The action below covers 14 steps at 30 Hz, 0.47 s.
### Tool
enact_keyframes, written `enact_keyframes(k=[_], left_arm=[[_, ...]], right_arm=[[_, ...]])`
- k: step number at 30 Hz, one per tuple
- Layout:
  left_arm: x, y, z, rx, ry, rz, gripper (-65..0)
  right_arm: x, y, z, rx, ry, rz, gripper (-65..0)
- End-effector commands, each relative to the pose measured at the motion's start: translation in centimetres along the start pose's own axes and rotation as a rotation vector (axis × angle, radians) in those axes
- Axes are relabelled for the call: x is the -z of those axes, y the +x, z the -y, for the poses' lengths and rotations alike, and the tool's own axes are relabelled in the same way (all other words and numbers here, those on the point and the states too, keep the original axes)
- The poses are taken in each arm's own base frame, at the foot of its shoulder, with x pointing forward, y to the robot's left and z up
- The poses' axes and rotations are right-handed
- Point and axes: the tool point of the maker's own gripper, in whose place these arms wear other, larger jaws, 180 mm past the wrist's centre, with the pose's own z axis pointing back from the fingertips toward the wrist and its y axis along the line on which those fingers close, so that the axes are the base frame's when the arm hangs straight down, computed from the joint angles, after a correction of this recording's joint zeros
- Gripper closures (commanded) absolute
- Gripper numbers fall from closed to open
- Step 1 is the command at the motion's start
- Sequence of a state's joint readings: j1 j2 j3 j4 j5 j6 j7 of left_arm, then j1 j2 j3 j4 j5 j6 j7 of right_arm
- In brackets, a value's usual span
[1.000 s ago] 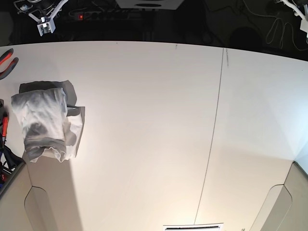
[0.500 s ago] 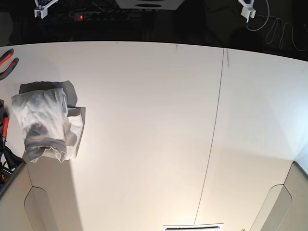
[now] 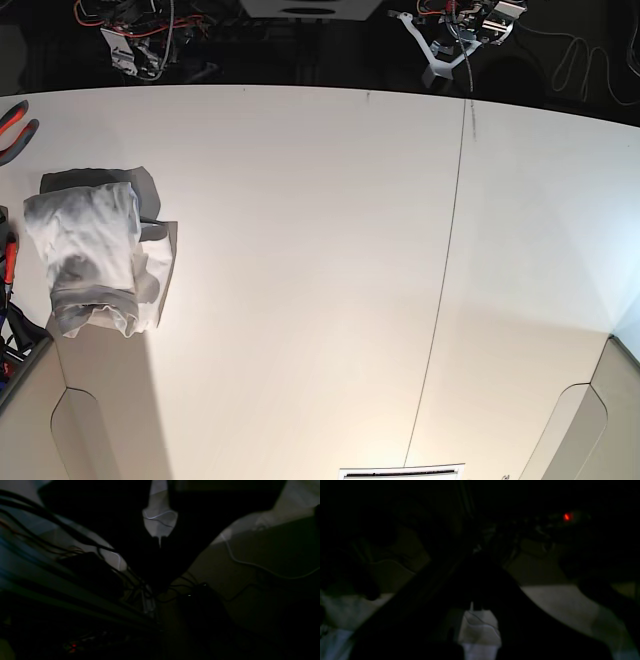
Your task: Layout the t-shirt on the table in an organized manner, then fold the t-shirt properly
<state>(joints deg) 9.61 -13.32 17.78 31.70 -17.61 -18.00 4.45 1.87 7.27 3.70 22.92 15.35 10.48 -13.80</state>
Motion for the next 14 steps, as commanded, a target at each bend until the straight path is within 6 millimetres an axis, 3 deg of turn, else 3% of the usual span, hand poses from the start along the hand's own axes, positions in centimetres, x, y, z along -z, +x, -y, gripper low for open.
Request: enact_keyframes(k=[1,9,14], left_arm=[[0.0,0.1,0.0,-0.001,-0.003,0.006,0.0],[0.7,1.0,2.5,-0.014,-0.041,0.029,0.0],[0.8,1.1,2.9,-0.017,-0.048,0.031,0.0]], right_arm=[[0.1,-0.6,-0.2,-0.017,-0.014,-0.016,0.0],[0.7,-2.1,-2.8,-0.217,-0.007,-0.047,0.0],[0.7,-2.4,-3.4,-0.201,0.012,-0.051,0.0]])
